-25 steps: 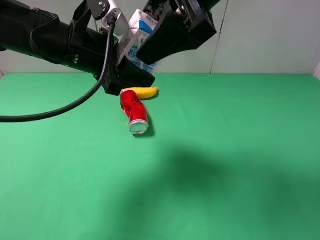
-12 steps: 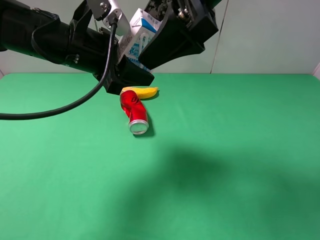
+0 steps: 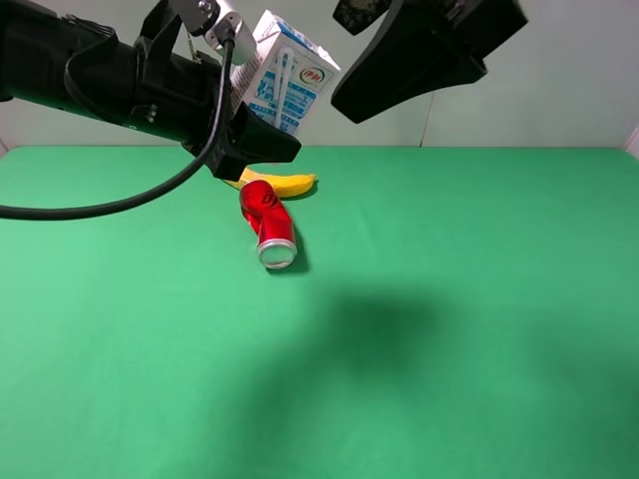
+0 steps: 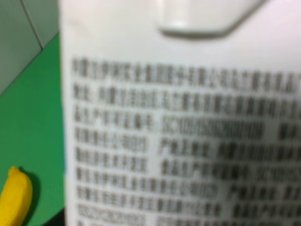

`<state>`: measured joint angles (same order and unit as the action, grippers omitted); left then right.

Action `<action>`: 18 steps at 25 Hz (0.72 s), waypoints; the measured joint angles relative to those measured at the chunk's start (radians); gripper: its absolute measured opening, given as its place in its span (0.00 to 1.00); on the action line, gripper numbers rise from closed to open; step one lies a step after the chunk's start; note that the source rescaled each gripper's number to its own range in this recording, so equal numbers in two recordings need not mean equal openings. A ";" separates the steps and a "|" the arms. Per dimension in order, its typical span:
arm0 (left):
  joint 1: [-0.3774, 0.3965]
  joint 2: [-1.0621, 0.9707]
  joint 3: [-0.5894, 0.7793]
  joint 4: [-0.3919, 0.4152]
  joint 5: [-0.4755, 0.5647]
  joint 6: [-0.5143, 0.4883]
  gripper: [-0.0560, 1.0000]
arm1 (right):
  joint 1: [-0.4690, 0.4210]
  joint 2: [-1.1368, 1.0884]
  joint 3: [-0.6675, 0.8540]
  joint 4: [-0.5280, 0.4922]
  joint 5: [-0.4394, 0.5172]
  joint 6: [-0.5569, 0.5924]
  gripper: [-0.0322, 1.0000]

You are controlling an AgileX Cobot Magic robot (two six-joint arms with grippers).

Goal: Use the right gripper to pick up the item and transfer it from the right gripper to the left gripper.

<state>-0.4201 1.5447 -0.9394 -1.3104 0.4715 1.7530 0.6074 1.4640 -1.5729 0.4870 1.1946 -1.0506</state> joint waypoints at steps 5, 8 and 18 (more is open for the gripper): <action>0.000 0.000 0.000 -0.003 0.000 -0.001 0.06 | 0.000 -0.032 0.000 -0.065 0.019 0.064 1.00; 0.000 0.000 0.000 -0.003 0.000 -0.001 0.06 | -0.005 -0.058 0.000 -0.096 0.020 0.121 1.00; 0.000 0.000 0.001 0.008 0.008 -0.001 0.06 | -0.136 -0.143 0.001 -0.110 0.022 0.255 1.00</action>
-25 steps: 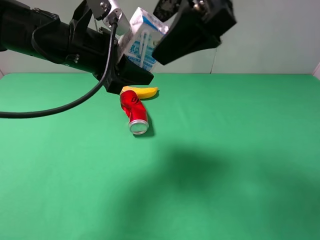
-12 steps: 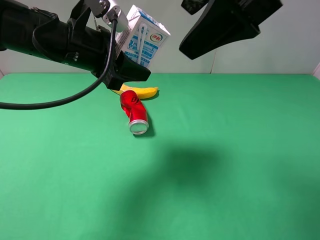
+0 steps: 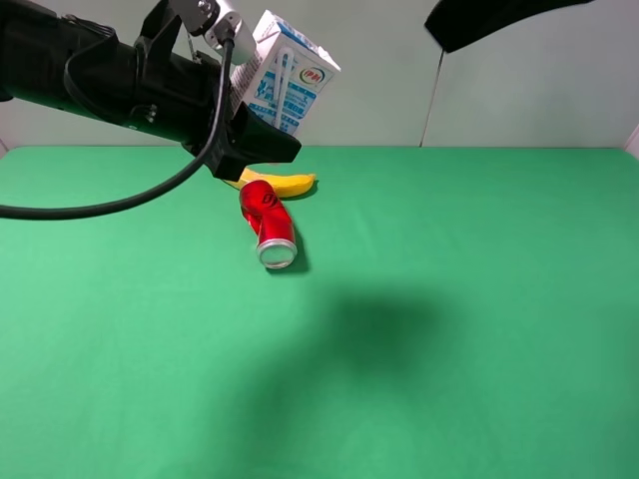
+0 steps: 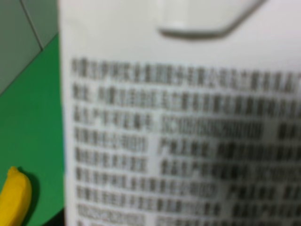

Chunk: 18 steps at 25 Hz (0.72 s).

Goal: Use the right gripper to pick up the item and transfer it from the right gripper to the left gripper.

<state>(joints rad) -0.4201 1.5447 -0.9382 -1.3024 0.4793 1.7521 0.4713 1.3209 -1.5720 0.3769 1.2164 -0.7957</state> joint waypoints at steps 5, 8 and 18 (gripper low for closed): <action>0.000 0.001 0.056 0.024 0.032 -0.001 0.06 | -0.053 -0.012 0.003 -0.001 -0.001 0.061 1.00; 0.000 0.001 0.086 0.031 0.045 -0.001 0.06 | -0.061 -0.023 0.064 -0.003 -0.003 0.068 1.00; 0.000 0.001 0.116 0.038 0.062 -0.001 0.06 | -0.061 -0.196 0.428 -0.056 -0.039 0.087 1.00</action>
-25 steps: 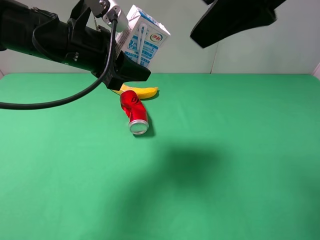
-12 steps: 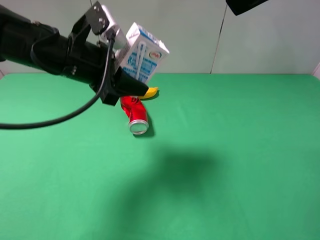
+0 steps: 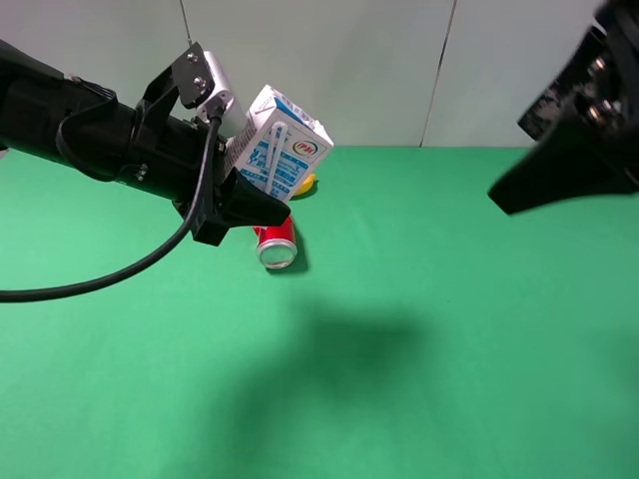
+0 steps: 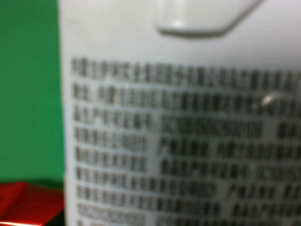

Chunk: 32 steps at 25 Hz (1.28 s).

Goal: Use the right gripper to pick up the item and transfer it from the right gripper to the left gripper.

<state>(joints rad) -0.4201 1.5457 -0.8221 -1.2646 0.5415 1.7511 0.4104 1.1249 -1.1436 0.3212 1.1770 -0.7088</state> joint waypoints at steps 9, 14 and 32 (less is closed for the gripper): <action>0.000 0.000 0.000 0.000 0.009 0.000 0.06 | 0.000 -0.375 0.303 -0.026 -0.114 0.153 1.00; 0.000 0.000 0.000 0.000 0.009 0.000 0.06 | 0.000 -0.604 0.427 -0.082 -0.161 0.333 1.00; 0.000 0.000 0.000 0.000 0.027 -0.001 0.06 | 0.000 -1.027 0.653 -0.378 -0.169 0.741 1.00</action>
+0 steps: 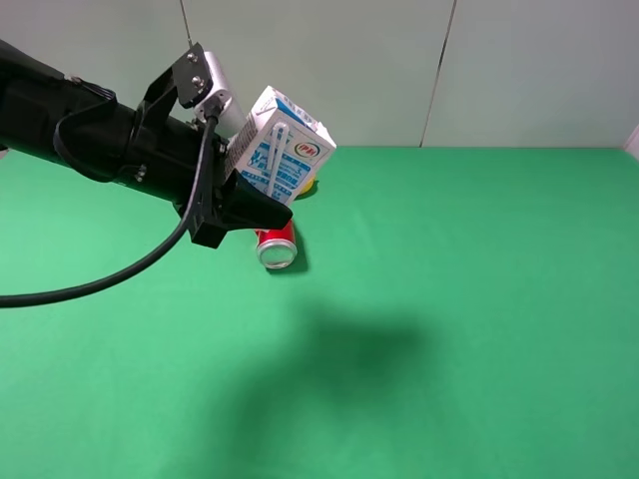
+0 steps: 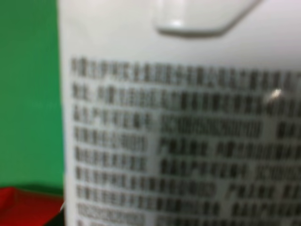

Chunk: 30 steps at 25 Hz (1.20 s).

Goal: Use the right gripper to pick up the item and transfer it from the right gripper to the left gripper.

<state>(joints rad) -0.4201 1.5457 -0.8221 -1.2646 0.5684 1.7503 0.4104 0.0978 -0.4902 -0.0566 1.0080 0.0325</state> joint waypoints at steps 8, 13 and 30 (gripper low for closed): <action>0.000 0.000 0.000 0.000 0.001 0.000 0.06 | 0.000 -0.003 0.002 0.000 0.002 0.000 1.00; 0.000 0.000 0.000 0.000 0.001 0.000 0.06 | -0.002 -0.003 0.002 0.000 0.003 0.000 1.00; 0.000 0.000 0.000 0.000 -0.039 -0.013 0.06 | -0.344 -0.103 0.003 -0.001 0.003 0.003 1.00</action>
<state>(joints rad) -0.4201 1.5457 -0.8221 -1.2646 0.5296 1.7368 0.0660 -0.0049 -0.4875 -0.0577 1.0106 0.0356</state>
